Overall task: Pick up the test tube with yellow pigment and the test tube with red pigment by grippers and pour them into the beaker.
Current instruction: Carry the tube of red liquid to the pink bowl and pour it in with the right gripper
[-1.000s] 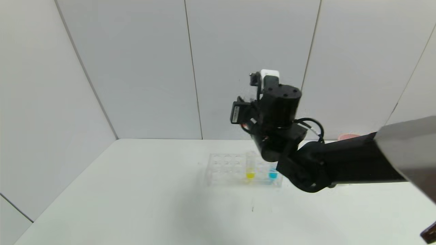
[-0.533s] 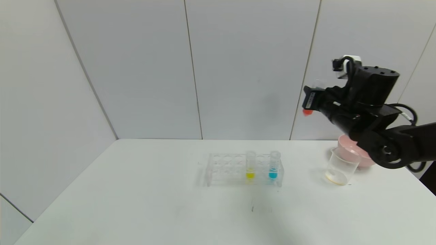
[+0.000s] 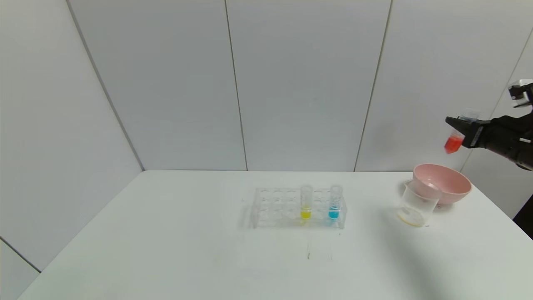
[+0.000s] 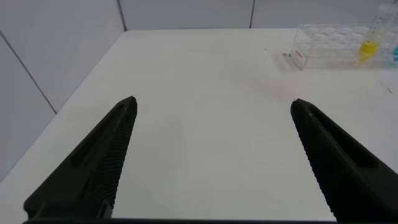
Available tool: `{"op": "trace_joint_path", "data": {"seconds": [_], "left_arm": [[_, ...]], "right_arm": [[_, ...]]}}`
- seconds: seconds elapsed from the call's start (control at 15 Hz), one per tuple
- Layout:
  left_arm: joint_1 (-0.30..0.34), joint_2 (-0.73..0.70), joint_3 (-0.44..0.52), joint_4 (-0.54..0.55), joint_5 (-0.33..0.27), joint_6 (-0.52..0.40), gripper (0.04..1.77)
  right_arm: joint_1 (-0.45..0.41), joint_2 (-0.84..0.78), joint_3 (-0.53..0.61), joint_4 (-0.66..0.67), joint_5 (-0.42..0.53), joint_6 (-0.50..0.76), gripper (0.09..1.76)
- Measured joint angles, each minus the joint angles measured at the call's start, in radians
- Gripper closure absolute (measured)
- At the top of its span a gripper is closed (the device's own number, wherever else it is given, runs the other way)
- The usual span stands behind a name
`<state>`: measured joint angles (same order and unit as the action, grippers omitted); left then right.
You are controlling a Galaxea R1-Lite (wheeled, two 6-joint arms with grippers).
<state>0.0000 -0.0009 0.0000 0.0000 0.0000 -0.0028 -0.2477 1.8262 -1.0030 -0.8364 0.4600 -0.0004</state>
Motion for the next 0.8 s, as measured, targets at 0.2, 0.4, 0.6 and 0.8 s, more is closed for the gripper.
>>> {"op": "trace_joint_path", "data": {"seconds": [0.2, 0.4, 0.6, 0.8], "left_arm": [[0.0, 0.0, 0.0, 0.0, 0.0, 0.0, 0.05], [0.0, 0.0, 0.0, 0.0, 0.0, 0.0, 0.05], [0.0, 0.0, 0.0, 0.0, 0.0, 0.0, 0.05], [0.0, 0.0, 0.0, 0.0, 0.0, 0.0, 0.05]], "right_arm": [[-0.107, 0.024, -0.032, -0.016, 0.109, -0.154, 1.29], [-0.132, 0.065, -0.03, -0.177, 0.122, -0.286, 1.29], [-0.126, 0.118, -0.006, -0.357, 0.197, -0.363, 1.29], [-0.121, 0.161, 0.018, -0.395, 0.238, -0.438, 1.29]]}}
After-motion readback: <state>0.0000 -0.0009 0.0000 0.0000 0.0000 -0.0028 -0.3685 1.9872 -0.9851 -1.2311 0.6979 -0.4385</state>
